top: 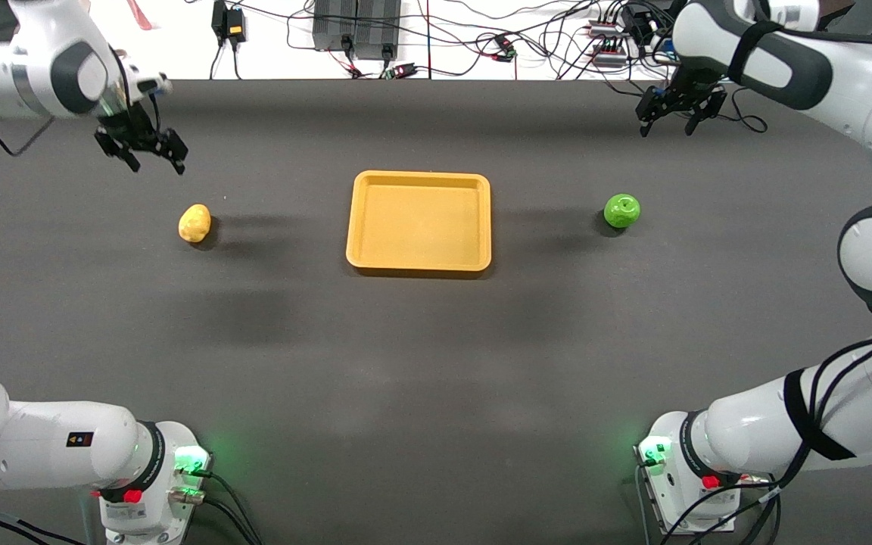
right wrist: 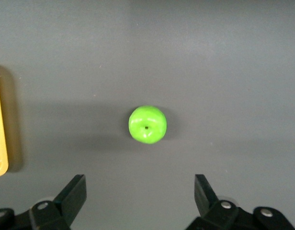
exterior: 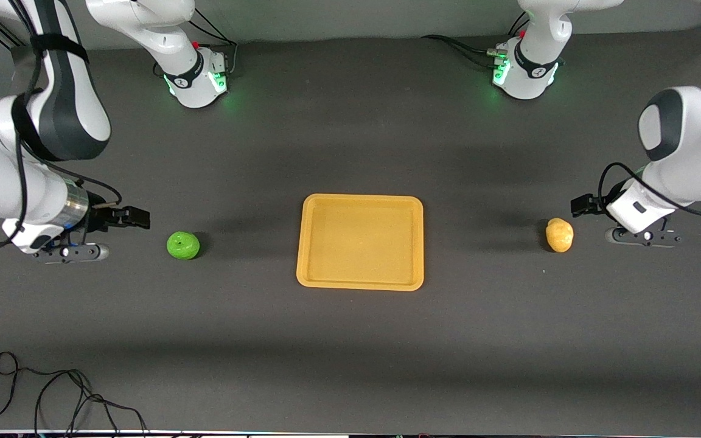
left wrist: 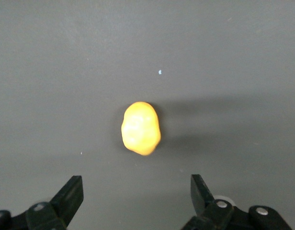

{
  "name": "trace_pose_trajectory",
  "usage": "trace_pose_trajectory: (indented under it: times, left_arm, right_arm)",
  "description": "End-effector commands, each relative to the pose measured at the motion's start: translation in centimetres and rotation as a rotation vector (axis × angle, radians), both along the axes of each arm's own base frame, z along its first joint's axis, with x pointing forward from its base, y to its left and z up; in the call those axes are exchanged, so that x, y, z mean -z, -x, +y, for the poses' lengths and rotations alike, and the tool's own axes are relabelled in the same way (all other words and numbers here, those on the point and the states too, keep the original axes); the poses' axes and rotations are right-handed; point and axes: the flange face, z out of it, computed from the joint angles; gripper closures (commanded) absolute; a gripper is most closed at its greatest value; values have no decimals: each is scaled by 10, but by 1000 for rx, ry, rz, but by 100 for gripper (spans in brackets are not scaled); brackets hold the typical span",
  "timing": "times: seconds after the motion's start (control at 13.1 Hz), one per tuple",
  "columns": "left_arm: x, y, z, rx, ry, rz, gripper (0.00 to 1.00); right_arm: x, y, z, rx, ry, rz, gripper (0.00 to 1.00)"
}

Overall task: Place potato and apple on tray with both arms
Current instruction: 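Grasp the green apple with the right gripper while the left gripper grasps the potato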

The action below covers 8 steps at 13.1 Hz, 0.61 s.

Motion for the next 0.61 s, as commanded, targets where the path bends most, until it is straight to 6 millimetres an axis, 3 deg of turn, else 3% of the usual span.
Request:
trace_pose_trajectory:
  times: [0.0,0.23,0.38,0.53]
  left_arm:
    - [49,12,8,23,-3,-36,0]
    - [106,20,6,22,-3,-88,0]
    - [123,20,6,22,-2,-84,0]
    - [142,18,4,22,-3,-105,0]
  right_arm:
    - [27,-10,1,21,10,-21,0]
    - [86,-8,1,22,3,-68,0]
    - [124,9,1,18,-1,-104,0]
    - [150,14,-1,22,-4,-118,0]
